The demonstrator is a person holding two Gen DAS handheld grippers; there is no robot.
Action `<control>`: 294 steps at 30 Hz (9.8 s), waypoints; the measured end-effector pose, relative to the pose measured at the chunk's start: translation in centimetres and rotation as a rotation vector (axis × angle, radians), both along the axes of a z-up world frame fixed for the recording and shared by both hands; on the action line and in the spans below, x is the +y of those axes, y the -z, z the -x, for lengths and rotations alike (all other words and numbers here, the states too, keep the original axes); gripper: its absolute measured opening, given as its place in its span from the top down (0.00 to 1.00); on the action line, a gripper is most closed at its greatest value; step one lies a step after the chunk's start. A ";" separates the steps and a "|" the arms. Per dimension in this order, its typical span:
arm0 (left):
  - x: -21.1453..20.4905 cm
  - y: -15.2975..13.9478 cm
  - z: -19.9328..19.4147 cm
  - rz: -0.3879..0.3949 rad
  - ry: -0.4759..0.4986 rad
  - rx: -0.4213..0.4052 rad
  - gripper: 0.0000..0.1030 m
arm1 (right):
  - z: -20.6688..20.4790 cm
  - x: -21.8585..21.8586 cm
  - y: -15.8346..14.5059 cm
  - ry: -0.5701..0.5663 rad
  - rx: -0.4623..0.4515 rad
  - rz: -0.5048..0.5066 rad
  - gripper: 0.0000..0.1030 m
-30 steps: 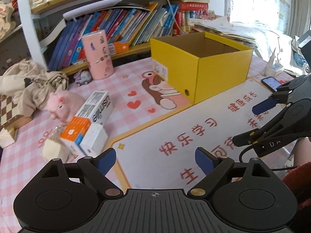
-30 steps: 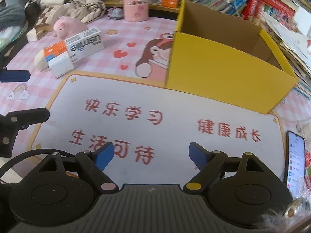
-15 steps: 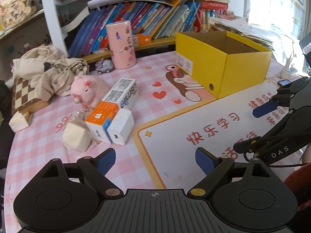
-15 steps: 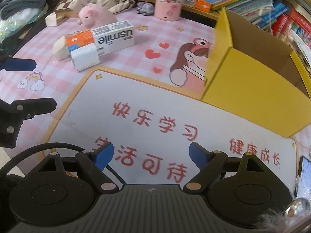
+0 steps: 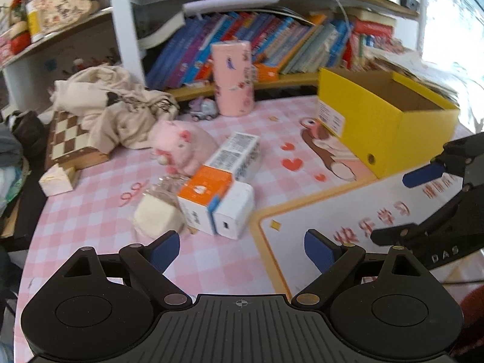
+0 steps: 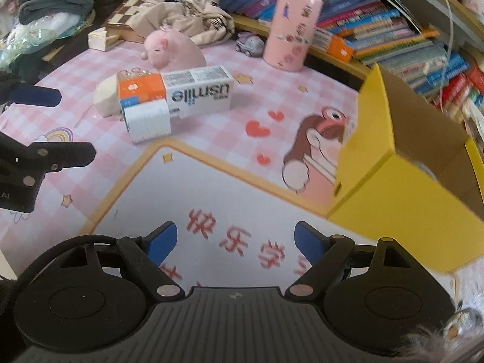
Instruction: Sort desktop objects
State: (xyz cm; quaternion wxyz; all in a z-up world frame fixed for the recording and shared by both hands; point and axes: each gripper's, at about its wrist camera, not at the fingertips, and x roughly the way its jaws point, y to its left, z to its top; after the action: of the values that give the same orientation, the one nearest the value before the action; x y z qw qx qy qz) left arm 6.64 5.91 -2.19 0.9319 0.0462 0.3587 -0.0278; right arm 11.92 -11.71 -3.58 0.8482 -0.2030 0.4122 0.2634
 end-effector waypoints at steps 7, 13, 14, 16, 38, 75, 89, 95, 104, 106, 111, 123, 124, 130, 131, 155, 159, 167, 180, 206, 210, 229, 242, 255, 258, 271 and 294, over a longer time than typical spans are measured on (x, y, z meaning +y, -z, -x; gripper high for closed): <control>0.9 0.4 -0.3 -0.007 -0.057 -0.023 0.06 | 0.0 2.0 -1.0 -0.096 -0.106 -0.029 0.18; 1.7 0.7 -0.4 -0.017 -0.115 -0.051 0.06 | -1.3 3.4 -1.5 -0.119 -0.113 -0.037 0.13; 1.8 0.6 -0.4 -0.028 -0.124 -0.065 0.06 | -1.5 3.6 -1.5 -0.122 -0.115 -0.034 0.13; 2.0 0.6 -0.4 -0.044 -0.140 -0.083 0.06 | -1.7 3.9 -1.5 -0.124 -0.115 -0.042 0.13; 2.9 3.1 -2.3 -0.044 -0.114 0.017 0.05 | -4.4 6.0 -0.5 -0.106 -0.006 -0.162 0.07; 0.4 3.8 -8.6 -0.227 0.115 0.014 0.06 | -8.7 4.5 1.3 -0.057 0.097 -0.115 0.42; -0.9 5.9 -14.2 -0.230 0.227 0.121 0.21 | -8.6 2.7 1.3 -0.014 0.099 -0.115 0.42; -0.6 5.6 -13.8 -0.164 0.227 0.146 0.58 | -8.3 2.1 1.1 0.000 0.100 -0.120 0.42; -1.1 5.0 -9.5 -0.090 0.262 0.189 0.61 | -7.5 1.5 1.2 -0.010 0.119 -0.115 0.42; -1.1 4.9 -8.4 -0.089 0.258 0.197 0.61 | -7.3 1.6 1.2 -0.017 0.118 -0.114 0.42; -0.6 4.7 -5.8 -0.077 0.212 0.210 0.61 | -6.4 2.0 1.0 -0.055 0.114 -0.109 0.42; 0.1 4.9 -3.1 -0.050 0.113 0.225 0.57 | -3.9 2.5 1.2 -0.120 0.131 -0.091 0.42; 0.1 5.1 -3.2 -0.053 0.112 0.227 0.57 | -3.8 2.5 1.3 -0.119 0.131 -0.089 0.42; -0.3 5.5 -4.3 -0.080 0.129 0.239 0.44 | -3.3 2.2 1.7 -0.107 0.135 -0.079 0.42; -0.3 5.5 -4.4 -0.080 0.130 0.236 0.39 | -3.3 2.1 1.7 -0.105 0.136 -0.078 0.42; 0.6 6.6 -5.7 0.024 0.013 0.248 0.03 | -3.3 1.5 1.8 -0.082 0.141 -0.087 0.42; 0.2 6.6 -5.8 0.009 0.033 0.258 0.00 | -3.3 1.5 1.8 -0.081 0.135 -0.092 0.42; 0.4 6.7 -6.1 0.024 0.015 0.277 0.00 | -3.3 1.2 2.2 -0.083 0.153 -0.118 0.52; 0.2 6.6 -6.2 0.023 0.008 0.270 0.00 | -3.1 1.1 2.4 -0.082 0.144 -0.116 0.48; 0.1 5.5 -6.1 0.003 0.015 0.218 0.50 | -3.5 0.9 3.4 -0.071 0.129 -0.135 0.38; -0.1 5.6 -6.8 0.011 0.029 0.224 0.58 | -3.6 1.2 3.5 -0.082 0.117 -0.129 0.39; 0.7 3.0 -4.9 0.092 0.046 0.176 0.63 | -1.7 0.3 1.4 -0.045 0.063 -0.124 0.40; 0.1 0.6 -2.0 0.097 0.121 0.093 0.63 | 1.3 -0.9 -0.9 0.040 0.006 -0.152 0.40; -2.9 -0.5 -0.3 0.104 0.194 0.064 0.63 | 3.7 -3.9 -1.7 0.099 -0.008 -0.164 0.40; -4.0 -0.4 -0.1 0.105 0.212 0.073 0.63 | 4.0 -5.1 -1.8 0.112 -0.006 -0.166 0.40; -10.0 -0.8 -0.7 0.097 0.340 0.082 0.63 | 5.2 -12.1 -2.1 0.264 -0.002 -0.176 0.40; -18.7 -1.6 -3.4 0.086 0.503 0.090 0.63 | 4.3 -20.7 -2.3 0.424 -0.009 -0.189 0.40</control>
State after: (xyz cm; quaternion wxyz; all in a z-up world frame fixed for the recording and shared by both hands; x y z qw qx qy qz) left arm 10.05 -12.78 -0.63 0.8799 0.0930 0.3753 -0.2761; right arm 7.64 -32.44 -1.24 0.9018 -0.0325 0.4151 0.1157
